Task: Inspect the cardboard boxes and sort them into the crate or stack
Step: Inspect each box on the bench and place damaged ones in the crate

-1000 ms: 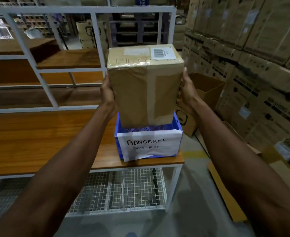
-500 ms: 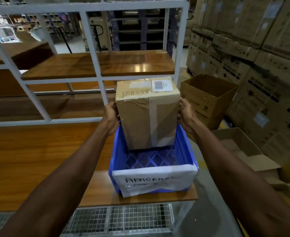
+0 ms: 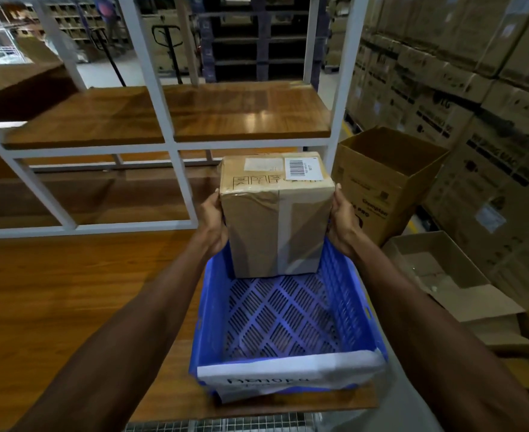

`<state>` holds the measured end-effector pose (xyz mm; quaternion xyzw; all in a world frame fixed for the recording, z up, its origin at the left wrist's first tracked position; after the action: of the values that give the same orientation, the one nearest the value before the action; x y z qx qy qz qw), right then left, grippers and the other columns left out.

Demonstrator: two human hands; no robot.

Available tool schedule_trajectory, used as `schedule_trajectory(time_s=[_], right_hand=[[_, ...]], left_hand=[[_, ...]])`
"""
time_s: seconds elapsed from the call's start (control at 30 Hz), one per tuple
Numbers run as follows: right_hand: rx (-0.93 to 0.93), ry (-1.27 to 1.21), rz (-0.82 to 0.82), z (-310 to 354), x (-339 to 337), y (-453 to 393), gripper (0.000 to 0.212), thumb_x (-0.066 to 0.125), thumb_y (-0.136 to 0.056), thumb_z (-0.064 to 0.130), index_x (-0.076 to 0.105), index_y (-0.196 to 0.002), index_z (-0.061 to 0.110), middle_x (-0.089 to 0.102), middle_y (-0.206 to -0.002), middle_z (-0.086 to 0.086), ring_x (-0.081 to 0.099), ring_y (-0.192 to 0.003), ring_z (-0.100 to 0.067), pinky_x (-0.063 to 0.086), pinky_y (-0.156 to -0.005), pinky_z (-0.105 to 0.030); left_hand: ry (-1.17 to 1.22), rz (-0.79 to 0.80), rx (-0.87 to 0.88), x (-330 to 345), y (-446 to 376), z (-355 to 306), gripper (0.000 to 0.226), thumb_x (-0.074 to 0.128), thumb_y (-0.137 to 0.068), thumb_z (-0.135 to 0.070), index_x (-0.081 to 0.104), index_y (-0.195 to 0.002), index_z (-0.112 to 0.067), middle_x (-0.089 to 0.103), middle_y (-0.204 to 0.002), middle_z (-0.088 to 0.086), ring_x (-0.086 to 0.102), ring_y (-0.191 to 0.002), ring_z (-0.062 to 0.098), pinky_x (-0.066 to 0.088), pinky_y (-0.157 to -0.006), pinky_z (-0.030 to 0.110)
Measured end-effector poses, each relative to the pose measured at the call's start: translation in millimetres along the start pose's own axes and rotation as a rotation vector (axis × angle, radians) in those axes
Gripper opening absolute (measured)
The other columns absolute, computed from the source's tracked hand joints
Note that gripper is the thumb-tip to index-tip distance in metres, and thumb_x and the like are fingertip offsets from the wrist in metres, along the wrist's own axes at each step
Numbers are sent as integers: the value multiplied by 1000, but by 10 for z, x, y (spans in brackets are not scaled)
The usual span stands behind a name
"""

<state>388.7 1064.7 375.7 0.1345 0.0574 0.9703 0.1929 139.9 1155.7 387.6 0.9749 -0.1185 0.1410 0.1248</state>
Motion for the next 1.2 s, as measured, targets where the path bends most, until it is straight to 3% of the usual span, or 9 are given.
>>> schedule_trajectory(time_s=[0.13, 0.3, 0.43, 0.53, 0.7, 0.87, 1.0, 1.1, 1.2], right_hand=[[2, -10, -12, -18, 35, -121, 43, 25, -110, 59, 61, -127, 43, 69, -128, -1, 63, -123, -22, 49, -105, -45], [-20, -7, -38, -52, 69, -250, 46, 27, -107, 63, 62, -130, 43, 67, -136, -7, 61, -128, -27, 45, -113, -55], [-16, -8, -23, -76, 68, -313, 48, 29, -105, 67, 67, -126, 46, 70, -133, -7, 63, -127, -29, 44, -113, -59], [-9, -25, -22, -73, 67, -357, 50, 29, -105, 67, 71, -122, 46, 73, -129, -7, 66, -124, -29, 46, -111, -61], [-6, -40, -6, -63, 81, -368, 47, 26, -107, 63, 68, -120, 46, 74, -127, -7, 66, -124, -28, 47, -112, -58], [-5, -17, -16, -78, 105, -345, 47, 24, -108, 63, 67, -119, 49, 73, -126, -6, 65, -123, -27, 47, -111, -57], [-20, 17, -10, -95, 128, -316, 46, 20, -107, 64, 62, -119, 49, 67, -131, -8, 61, -127, -29, 44, -113, -57], [-25, 46, -37, -107, 126, -304, 46, 20, -107, 66, 60, -122, 48, 65, -132, -8, 60, -126, -28, 42, -114, -59], [-28, 60, -60, -112, 126, -315, 48, 20, -105, 68, 59, -124, 48, 65, -133, -10, 61, -126, -29, 42, -113, -61]], left_hand=[[30, -28, 15, -17, -115, 11, 54, 23, -111, -33, 66, -128, -7, 73, -120, 19, 67, -117, 37, 53, -104, 52], [57, -27, 12, -31, -219, 30, 53, 23, -111, -34, 70, -121, -10, 74, -117, 17, 68, -114, 34, 54, -101, 48], [76, -8, 10, -50, -304, 67, 53, 25, -111, -37, 70, -123, -10, 74, -119, 17, 67, -117, 34, 52, -104, 48], [86, -3, 7, -19, -338, 67, 53, 25, -111, -39, 72, -118, -14, 76, -114, 15, 70, -109, 30, 54, -101, 46], [90, -8, -14, -26, -433, 65, 59, 22, -111, -47, 66, -130, -14, 75, -119, 14, 67, -116, 30, 54, -100, 44], [49, -14, 32, 3, -458, 100, 52, 24, -112, -38, 71, -111, -17, 77, -111, 13, 71, -107, 28, 55, -100, 47], [39, -27, 35, -33, -484, 121, 52, 25, -111, -40, 69, -118, -14, 75, -115, 14, 70, -109, 29, 56, -98, 46], [48, -37, 27, -28, -464, 111, 48, 26, -111, -37, 70, -112, -17, 76, -110, 12, 71, -104, 26, 57, -91, 43], [32, -54, 24, -7, -428, 89, 48, 26, -111, -36, 69, -117, -14, 76, -109, 13, 71, -103, 26, 57, -94, 45]])
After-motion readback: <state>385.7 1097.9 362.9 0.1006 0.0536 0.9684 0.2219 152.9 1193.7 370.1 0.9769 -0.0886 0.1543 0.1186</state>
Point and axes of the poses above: each hand's wrist, its own y-axis away from the middle knuckle, its own x-axis out of the palm, z = x × y, the point moved 4 cm from there along -y, towards the middle knuckle
